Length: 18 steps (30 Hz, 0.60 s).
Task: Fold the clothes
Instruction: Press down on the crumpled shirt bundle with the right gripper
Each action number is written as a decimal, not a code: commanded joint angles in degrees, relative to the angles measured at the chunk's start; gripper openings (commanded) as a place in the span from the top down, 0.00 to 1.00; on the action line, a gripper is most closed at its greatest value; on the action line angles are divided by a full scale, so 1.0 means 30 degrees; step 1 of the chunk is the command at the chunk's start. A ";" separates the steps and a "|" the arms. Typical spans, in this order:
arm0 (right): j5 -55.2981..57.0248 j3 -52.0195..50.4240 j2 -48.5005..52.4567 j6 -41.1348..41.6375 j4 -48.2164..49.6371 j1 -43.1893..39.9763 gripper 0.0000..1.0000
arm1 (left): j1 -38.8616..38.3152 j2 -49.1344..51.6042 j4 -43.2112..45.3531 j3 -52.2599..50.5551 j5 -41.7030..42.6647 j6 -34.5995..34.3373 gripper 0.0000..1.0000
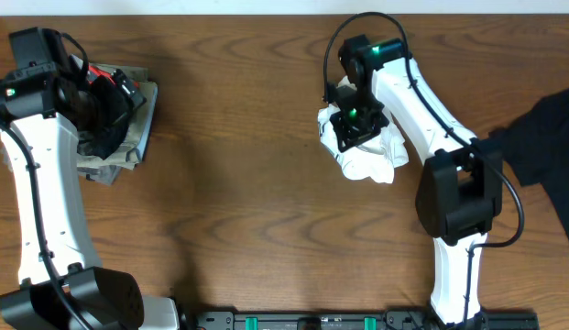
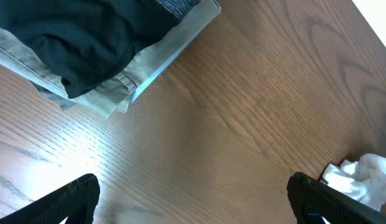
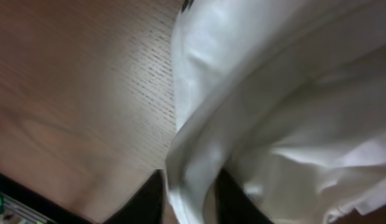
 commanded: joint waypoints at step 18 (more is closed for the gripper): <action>0.3024 0.0801 0.0160 0.1231 0.1443 0.0058 0.99 | 0.0051 0.0117 -0.0109 -0.0087 -0.0182 0.0321 0.02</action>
